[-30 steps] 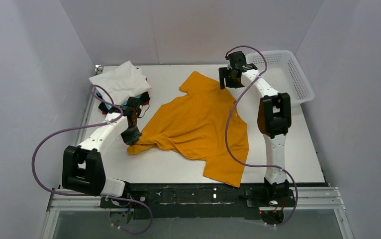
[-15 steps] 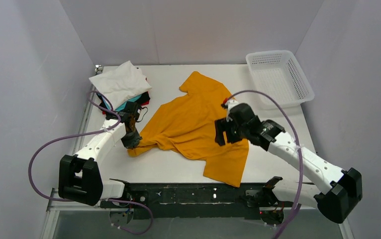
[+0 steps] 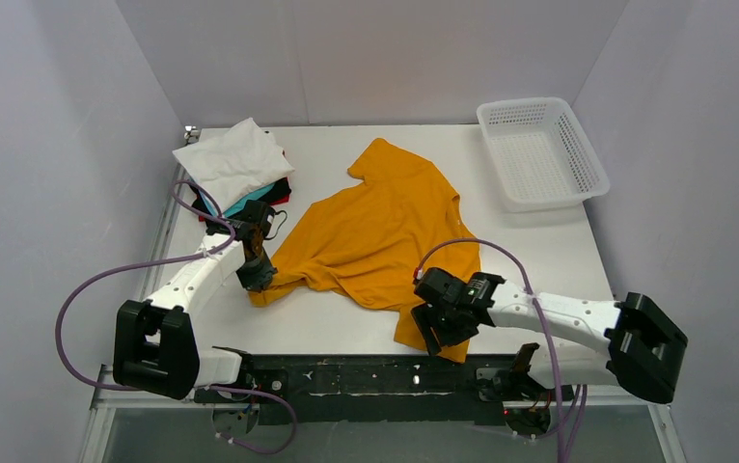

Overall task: Fold and stack the t-shirts
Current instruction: Flatten out the tshirt

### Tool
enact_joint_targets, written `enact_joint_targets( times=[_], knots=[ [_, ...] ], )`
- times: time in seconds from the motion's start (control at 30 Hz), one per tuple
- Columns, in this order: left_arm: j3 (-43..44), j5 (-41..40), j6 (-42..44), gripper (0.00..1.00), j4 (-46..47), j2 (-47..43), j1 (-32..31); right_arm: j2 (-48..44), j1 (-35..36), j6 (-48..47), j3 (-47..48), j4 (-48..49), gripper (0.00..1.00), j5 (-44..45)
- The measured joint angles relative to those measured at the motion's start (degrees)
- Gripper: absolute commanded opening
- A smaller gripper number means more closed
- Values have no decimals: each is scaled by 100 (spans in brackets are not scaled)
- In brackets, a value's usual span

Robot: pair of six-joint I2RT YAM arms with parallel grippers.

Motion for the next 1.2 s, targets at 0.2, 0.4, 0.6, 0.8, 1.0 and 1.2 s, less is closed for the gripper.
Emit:
enact_joint_targets(
  times=[0.2,0.4,0.6,0.8,1.0,1.2],
  knots=[
    [0,44,2,0,-7,-85,0,901,9,334,46,197,59,472],
    [0,48,7,0,-35,-289,0,1244,0,525,297,111,1,743],
    [0,44,87,0,-109,-452,0,1082,-166,619,358,66,1,1147],
    [214,-52,153,0,-398,-855,0,-20,-1257,450,1250,-315,1,1908],
    [1226,-153,271,0,-835,-1276,0,-833,-2164,-372,3228,-328,1,2780],
    [2542,-208,487,0,-1211,-2173,0,-916,-2214,-1484,5252,-157,1,3254]
  ],
)
